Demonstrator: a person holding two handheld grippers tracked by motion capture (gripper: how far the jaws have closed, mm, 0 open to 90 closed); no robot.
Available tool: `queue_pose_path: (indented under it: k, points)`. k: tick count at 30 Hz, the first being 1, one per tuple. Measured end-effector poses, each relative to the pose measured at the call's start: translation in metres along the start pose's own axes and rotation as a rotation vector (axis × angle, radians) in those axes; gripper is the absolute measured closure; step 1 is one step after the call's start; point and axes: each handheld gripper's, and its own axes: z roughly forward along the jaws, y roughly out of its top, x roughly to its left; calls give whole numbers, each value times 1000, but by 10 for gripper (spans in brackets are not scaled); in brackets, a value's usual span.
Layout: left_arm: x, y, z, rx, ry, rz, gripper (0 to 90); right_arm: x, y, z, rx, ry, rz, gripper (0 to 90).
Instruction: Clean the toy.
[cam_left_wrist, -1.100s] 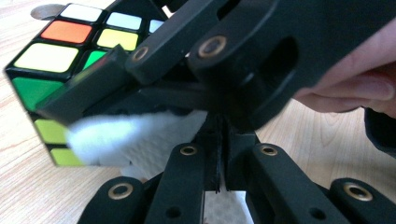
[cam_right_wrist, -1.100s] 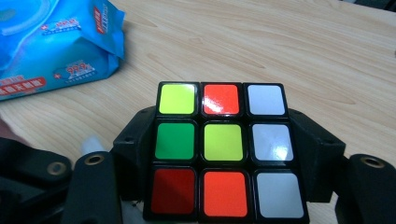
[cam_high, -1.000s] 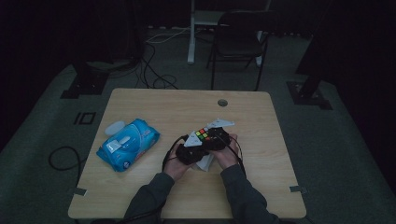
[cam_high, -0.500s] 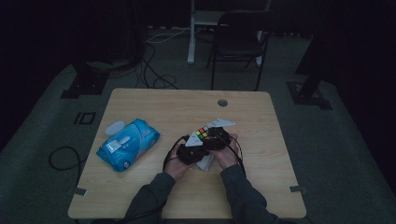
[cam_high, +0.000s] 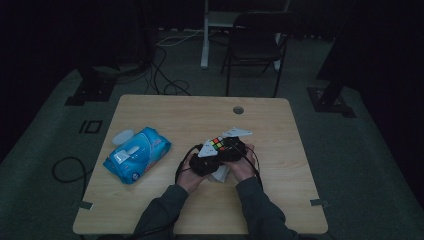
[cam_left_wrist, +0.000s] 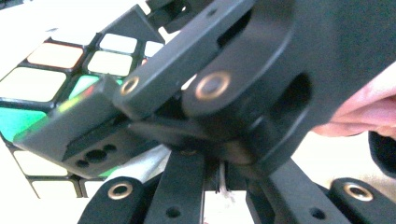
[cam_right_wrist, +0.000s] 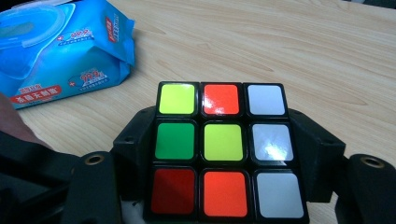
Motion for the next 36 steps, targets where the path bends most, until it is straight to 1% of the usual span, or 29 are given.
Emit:
queue_pose_path:
  k: [4,10,13,16,22,28,36]
  points:
    - [0,0,-1,-7,-2,3,880,0,0,-1,-4,1,1,339]
    - [1,-2,2,0,2,9,880,1,0,-2,-4,-1,-5,339]
    - [2,-4,4,2,0,5,880,1,0,-2,-3,-2,-7,339]
    - [2,-5,5,12,1,9,880,1,0,-2,-4,-3,-5,339]
    - [4,-11,9,37,6,2,881,0,1,-4,-11,-2,-5,339]
    - [4,-12,9,47,7,6,880,-1,1,-5,-15,1,-4,339]
    - [6,-19,10,58,16,-9,880,-4,3,-9,-24,-3,-1,339]
